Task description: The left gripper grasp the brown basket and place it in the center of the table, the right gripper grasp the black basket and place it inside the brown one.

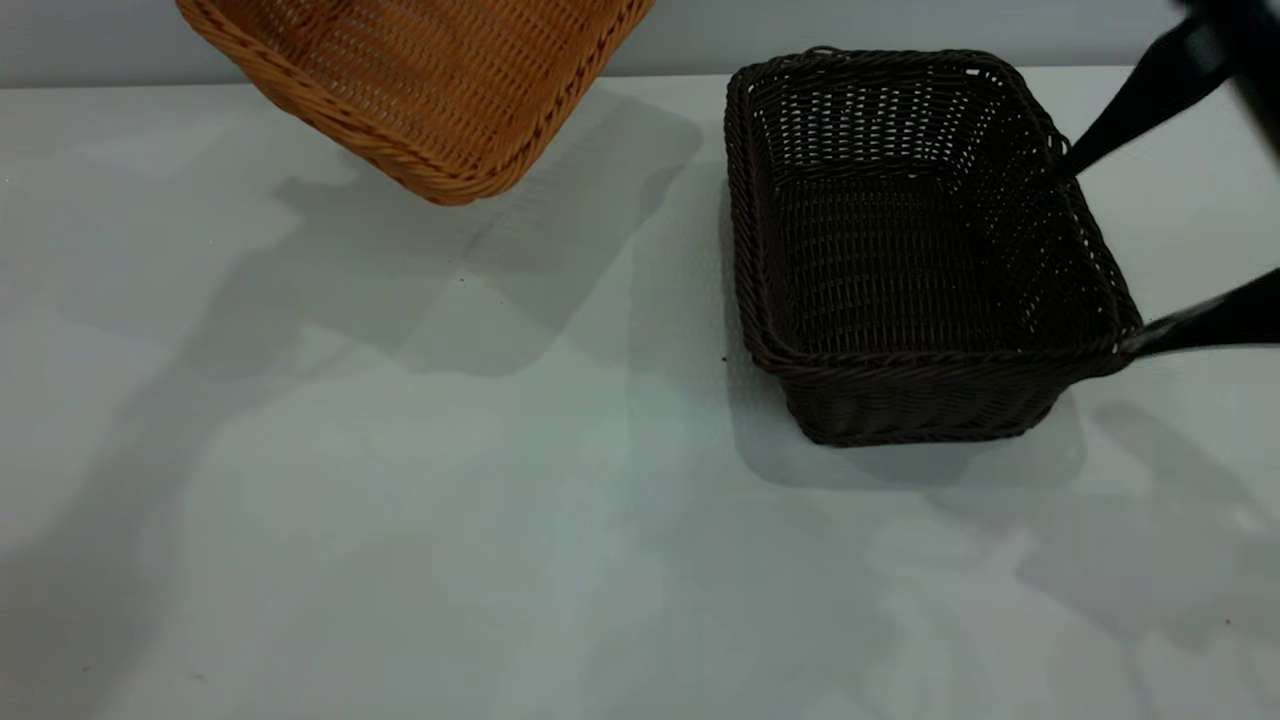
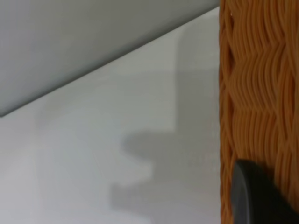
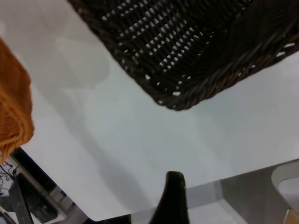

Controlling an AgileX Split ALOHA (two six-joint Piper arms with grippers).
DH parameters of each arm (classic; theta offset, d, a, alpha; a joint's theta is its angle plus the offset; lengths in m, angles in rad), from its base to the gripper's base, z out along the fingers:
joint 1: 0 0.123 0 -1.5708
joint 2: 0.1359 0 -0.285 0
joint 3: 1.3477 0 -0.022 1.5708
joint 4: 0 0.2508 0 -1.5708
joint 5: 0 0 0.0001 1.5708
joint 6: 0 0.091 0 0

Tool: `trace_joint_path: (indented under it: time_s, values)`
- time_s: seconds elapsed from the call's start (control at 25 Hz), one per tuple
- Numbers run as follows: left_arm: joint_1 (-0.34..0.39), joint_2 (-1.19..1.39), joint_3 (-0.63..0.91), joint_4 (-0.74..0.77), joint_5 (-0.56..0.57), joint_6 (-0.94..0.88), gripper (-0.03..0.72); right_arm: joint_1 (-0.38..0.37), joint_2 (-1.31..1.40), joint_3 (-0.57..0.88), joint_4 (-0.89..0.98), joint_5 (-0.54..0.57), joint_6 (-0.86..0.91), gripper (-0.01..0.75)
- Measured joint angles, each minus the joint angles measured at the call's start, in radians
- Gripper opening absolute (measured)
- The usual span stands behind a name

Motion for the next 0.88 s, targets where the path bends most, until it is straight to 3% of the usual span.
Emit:
trace_joint_path:
  time_s: [0.28, 0.52, 0.88]
  values:
    - [0.000, 0.000, 0.000, 0.000, 0.000, 0.002, 0.076, 0.069, 0.163, -0.007, 0.272, -0.092, -0.207, 0.593]
    - [0.000, 0.000, 0.000, 0.000, 0.000, 0.004, 0.076, 0.074, 0.263, -0.008, 0.452, -0.130, -0.333, 0.593]
    - [0.000, 0.000, 0.000, 0.000, -0.001, 0.023, 0.076, 0.082, 0.362, -0.053, 0.517, -0.140, -0.381, 0.593]
